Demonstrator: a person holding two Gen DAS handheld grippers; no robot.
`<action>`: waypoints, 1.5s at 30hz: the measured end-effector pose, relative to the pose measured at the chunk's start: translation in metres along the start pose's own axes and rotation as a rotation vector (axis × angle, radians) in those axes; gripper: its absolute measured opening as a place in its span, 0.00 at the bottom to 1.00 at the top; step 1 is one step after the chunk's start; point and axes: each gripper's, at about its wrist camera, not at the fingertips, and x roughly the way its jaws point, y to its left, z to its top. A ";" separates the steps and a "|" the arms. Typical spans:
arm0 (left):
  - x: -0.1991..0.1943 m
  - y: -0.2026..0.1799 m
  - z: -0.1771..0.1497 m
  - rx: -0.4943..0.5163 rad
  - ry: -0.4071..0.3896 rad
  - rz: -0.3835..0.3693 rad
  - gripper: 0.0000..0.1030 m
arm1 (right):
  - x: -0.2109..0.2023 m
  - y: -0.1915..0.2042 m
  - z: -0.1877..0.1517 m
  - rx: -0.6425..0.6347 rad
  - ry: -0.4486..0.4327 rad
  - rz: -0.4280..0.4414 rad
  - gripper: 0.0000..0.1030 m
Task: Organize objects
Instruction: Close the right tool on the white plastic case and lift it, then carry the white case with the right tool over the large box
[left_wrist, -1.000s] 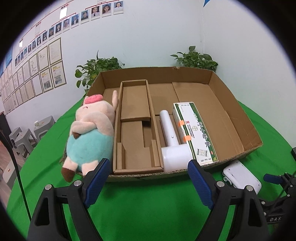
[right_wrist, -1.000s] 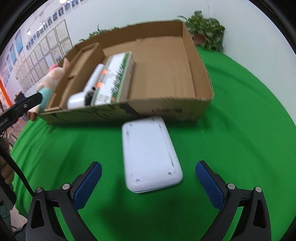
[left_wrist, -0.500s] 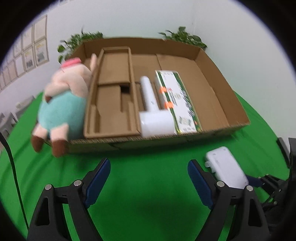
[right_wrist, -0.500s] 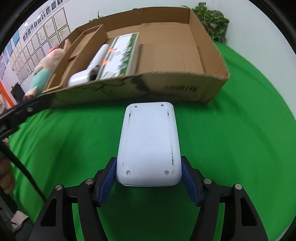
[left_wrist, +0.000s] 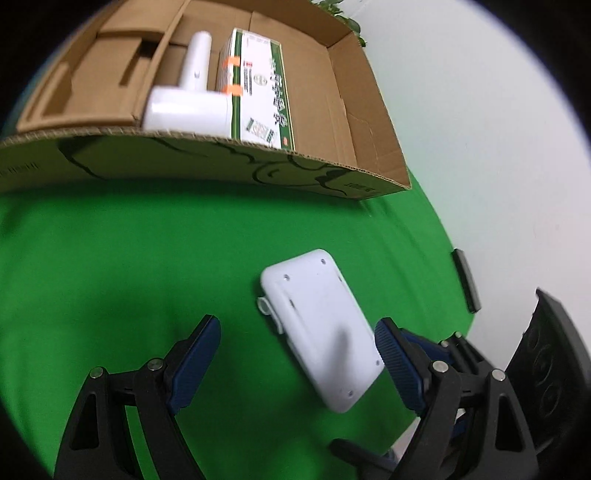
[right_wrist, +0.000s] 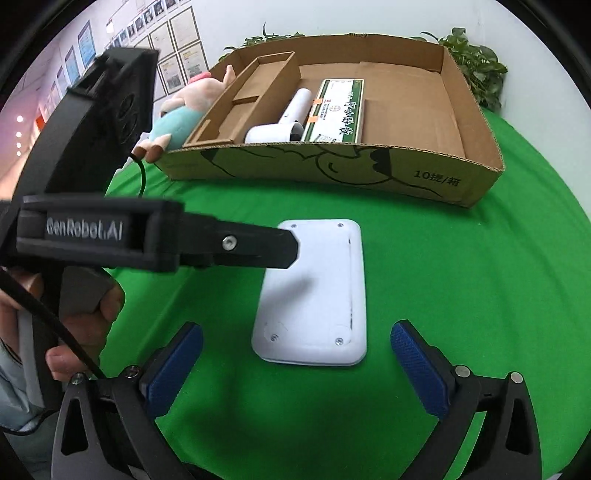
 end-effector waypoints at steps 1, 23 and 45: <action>0.002 0.001 0.000 -0.012 0.003 -0.012 0.83 | 0.001 0.003 -0.001 0.006 0.003 -0.011 0.99; 0.023 -0.001 -0.003 -0.098 0.029 -0.192 0.70 | 0.015 0.013 -0.001 0.027 0.028 -0.098 0.63; 0.015 -0.017 -0.016 -0.011 0.040 -0.166 0.33 | 0.002 0.021 -0.007 0.067 -0.019 -0.041 0.62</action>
